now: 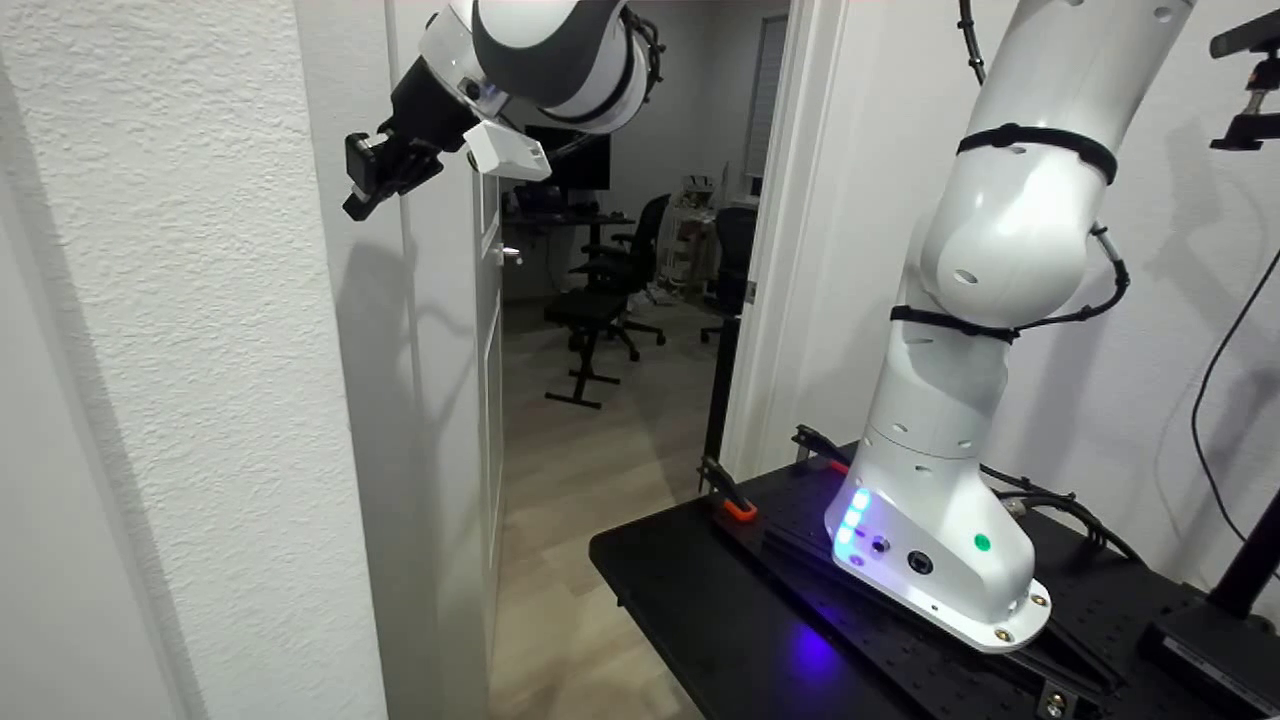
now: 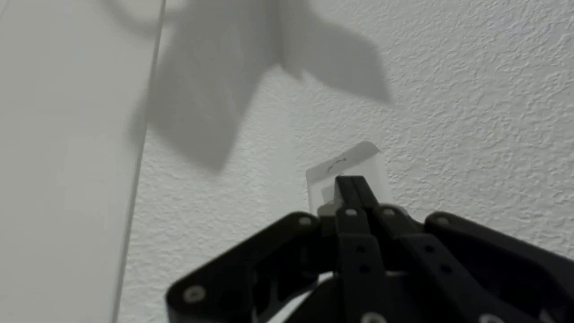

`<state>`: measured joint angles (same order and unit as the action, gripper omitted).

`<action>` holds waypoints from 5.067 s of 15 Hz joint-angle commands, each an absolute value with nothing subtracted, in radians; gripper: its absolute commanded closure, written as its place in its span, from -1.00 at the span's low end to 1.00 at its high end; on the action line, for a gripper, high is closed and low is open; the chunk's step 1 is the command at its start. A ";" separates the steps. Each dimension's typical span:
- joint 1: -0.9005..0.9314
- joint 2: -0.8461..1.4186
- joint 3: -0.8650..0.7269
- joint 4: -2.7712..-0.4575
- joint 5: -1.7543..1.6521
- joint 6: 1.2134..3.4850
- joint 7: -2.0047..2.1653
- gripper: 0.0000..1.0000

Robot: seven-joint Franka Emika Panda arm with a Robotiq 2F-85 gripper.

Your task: Turn the light switch on and off four times

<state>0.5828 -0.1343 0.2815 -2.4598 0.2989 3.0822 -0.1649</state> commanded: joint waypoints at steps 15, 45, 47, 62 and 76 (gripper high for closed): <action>0.458 0.076 0.355 -2.285 0.092 3.164 -0.008 1.00; 0.437 -0.400 0.266 -2.419 0.305 2.392 -0.141 -1.00; 0.436 -0.466 0.243 -2.435 0.302 2.308 -0.148 -1.00; 0.423 -0.639 0.204 -2.469 0.292 2.162 -0.122 -0.19; 0.477 -0.622 0.263 -2.504 0.338 2.430 -0.113 1.00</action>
<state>0.4601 -0.6488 0.2516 -2.4846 0.3167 2.3413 -0.1146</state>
